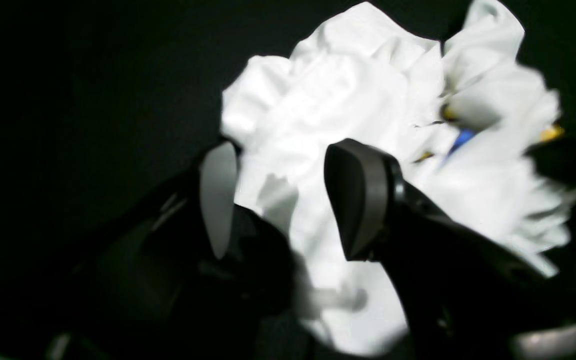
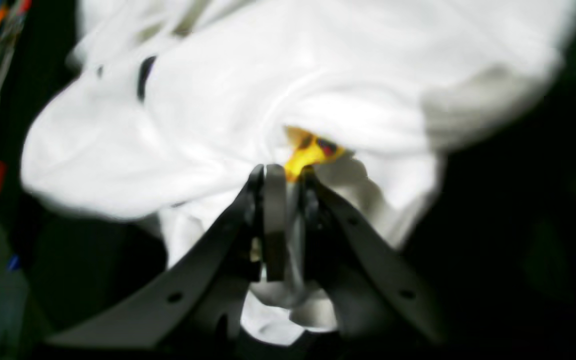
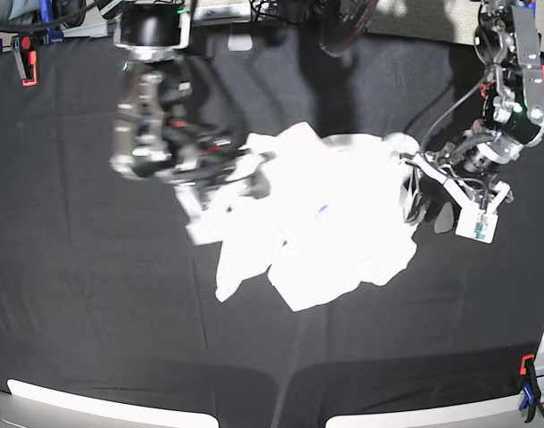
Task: Layout the t-shirt on the table in an organized manner, then fold the t-shirt properly
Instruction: 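Grasp the t-shirt with the right gripper and drag it aside, then grasp the t-shirt edge with the left gripper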
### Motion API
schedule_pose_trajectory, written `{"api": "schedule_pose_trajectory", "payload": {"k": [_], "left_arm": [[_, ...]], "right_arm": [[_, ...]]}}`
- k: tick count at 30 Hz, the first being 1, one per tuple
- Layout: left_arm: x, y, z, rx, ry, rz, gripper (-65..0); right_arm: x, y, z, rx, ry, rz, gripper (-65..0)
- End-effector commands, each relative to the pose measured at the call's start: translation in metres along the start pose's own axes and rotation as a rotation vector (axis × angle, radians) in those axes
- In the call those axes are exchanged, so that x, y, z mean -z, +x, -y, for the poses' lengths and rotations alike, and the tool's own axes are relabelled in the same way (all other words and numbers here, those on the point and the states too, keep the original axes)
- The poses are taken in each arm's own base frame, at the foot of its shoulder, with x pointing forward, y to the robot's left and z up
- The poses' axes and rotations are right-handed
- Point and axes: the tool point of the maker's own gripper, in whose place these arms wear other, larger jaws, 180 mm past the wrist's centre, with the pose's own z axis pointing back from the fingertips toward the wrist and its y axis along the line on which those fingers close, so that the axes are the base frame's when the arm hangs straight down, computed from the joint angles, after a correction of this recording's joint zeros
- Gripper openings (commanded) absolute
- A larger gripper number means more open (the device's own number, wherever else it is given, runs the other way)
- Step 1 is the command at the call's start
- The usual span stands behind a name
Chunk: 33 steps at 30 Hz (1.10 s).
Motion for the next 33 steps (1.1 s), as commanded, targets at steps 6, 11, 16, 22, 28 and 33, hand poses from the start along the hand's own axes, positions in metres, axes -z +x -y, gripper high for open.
{"api": "schedule_pose_trajectory", "payload": {"k": [6,11,16,22,28,33], "left_arm": [[0.003,0.019,0.026,-0.122,-0.167,-0.037,-34.5],[0.004,0.030,0.032,-0.147,-0.208,-0.001,-34.5],[0.011,0.016,0.019,-0.108,-0.161,-0.021,-34.5],[0.015,-0.014,0.040,-0.244,-0.327,-0.088,-34.5],[0.018,-0.013,0.069,-0.375,-0.469,-0.035,-34.5],[0.023,-0.007,0.091,-0.431,-0.507,0.001,-34.5]], "right_arm": [[-0.047,0.026,0.040,0.002,-0.084,0.080,-65.0],[-0.090,0.031,0.088,0.032,-0.209,0.121,-65.0],[-0.125,0.035,0.118,0.053,-0.274,0.150,-65.0],[-0.149,0.038,0.138,0.045,-0.341,0.157,-65.0],[-0.166,0.035,0.157,0.001,-0.426,0.099,-65.0],[-0.183,0.037,0.170,-0.033,-0.482,0.065,-65.0]]}}
